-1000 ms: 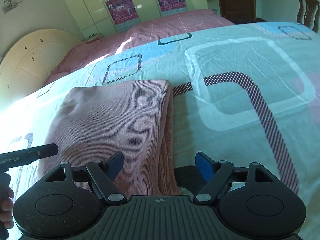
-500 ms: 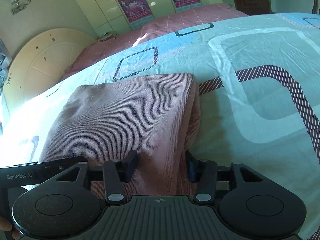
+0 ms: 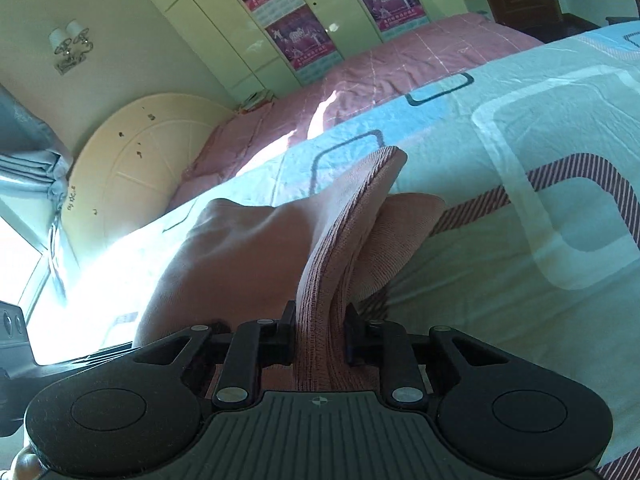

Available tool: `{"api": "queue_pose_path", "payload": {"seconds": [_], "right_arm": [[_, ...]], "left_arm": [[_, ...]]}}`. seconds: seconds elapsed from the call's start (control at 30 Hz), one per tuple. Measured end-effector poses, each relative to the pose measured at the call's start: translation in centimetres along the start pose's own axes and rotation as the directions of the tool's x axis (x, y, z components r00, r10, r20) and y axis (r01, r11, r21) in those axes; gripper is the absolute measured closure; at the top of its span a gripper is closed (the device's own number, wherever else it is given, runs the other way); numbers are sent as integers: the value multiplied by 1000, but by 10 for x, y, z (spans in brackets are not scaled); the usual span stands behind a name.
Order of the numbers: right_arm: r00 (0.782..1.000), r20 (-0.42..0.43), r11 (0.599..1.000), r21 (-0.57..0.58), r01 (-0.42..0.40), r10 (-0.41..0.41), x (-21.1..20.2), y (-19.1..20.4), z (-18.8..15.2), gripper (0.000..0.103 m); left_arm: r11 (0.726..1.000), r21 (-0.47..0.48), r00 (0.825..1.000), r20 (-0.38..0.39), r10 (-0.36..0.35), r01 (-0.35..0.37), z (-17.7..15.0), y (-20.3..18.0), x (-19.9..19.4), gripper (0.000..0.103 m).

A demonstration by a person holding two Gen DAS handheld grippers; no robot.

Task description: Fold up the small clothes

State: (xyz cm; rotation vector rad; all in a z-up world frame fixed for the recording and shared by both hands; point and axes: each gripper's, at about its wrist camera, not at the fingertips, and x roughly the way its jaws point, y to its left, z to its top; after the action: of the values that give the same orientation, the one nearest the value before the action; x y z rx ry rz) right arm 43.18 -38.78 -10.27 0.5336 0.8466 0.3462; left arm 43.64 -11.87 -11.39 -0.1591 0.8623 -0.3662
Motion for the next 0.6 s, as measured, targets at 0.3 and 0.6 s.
{"api": "queue_pose_path", "payload": {"seconds": [0.3,0.6], "right_arm": [[997,14,997,-24,-79,80,21,103,-21,82],[996,10,995,-24,-92,92,85,219,-72,82]], "left_arm": [[999,20,997,63,40,-41,5,72,-75,73],[998,32,996,64,61,-63,-1,185,-135,73]]}}
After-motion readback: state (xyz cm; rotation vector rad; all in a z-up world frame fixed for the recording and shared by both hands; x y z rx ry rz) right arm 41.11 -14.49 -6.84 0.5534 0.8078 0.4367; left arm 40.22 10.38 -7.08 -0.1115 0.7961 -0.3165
